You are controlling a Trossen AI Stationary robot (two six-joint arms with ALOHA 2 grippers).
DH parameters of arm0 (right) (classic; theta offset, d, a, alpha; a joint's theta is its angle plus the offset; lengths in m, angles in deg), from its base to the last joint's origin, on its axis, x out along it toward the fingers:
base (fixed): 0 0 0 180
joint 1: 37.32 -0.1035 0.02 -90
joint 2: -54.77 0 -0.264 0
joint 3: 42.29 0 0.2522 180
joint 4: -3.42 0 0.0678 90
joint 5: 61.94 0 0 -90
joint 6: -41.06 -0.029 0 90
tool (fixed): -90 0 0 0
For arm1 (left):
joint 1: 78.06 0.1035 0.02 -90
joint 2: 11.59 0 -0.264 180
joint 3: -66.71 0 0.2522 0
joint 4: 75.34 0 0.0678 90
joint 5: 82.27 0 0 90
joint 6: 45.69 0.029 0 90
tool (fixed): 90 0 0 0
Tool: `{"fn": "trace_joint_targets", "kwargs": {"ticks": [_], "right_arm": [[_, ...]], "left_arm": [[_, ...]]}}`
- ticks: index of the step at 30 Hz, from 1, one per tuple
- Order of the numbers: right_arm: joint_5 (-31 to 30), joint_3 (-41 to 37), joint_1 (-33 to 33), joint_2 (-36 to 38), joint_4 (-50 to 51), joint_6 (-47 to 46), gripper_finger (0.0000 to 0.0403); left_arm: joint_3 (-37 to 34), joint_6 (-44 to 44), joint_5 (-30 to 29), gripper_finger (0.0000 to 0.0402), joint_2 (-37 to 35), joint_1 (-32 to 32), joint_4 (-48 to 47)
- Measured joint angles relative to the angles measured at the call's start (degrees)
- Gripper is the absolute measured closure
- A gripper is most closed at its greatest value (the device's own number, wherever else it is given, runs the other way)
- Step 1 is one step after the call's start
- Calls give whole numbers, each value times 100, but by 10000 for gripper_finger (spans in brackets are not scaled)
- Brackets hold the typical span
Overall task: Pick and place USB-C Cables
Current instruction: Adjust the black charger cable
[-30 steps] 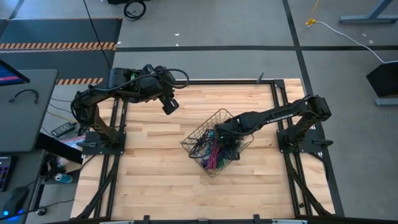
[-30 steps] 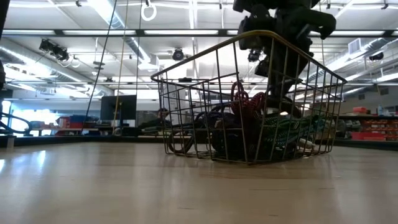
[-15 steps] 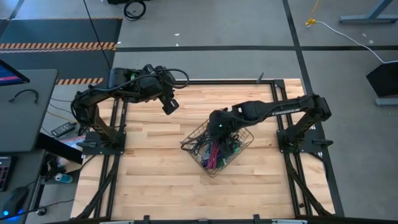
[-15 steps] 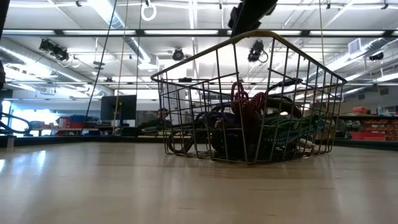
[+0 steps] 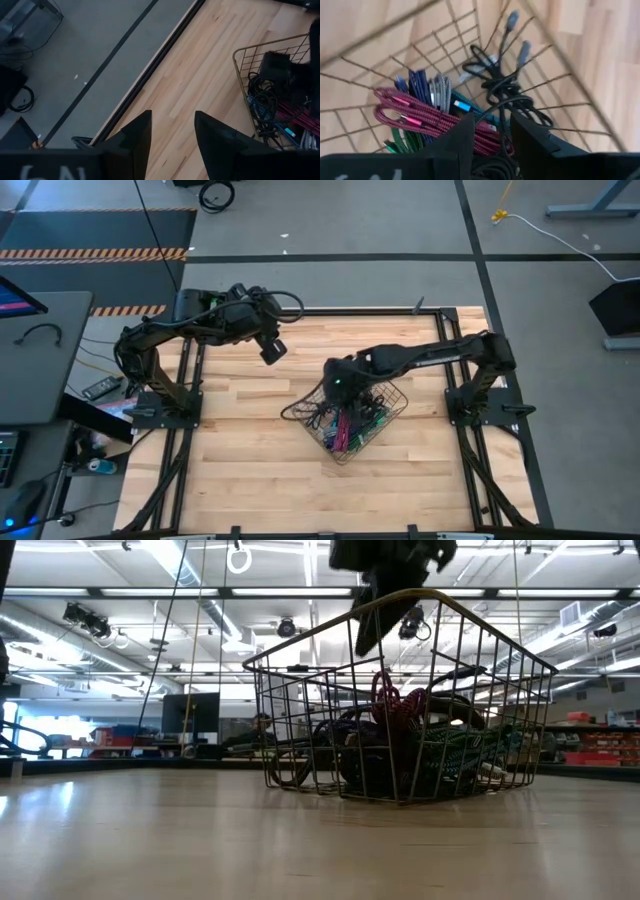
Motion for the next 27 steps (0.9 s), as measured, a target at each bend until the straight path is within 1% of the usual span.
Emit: {"fn": "trace_joint_targets", "kwargs": {"ticks": [4,8,11,14,19,24,27], "right_arm": [[-3,0,-10,-380,42,328,270],[-234,0,-5,-642,85,654,270],[-296,0,0,-792,113,733,270],[-135,0,18,-883,251,661,270],[-41,0,-32,-874,359,564,270],[339,0,-27,-833,385,-39,270],[428,0,-95,-853,343,-75,270]], "left_arm": [[0,-13,0,246,0,-2,-108],[0,-6,0,246,0,-2,-104],[0,9,0,246,0,0,-104],[0,22,-2,246,0,-2,-101],[0,23,-1,246,0,-1,-102],[0,119,-2,246,0,0,-102],[0,155,-2,246,0,2,-102]]}}
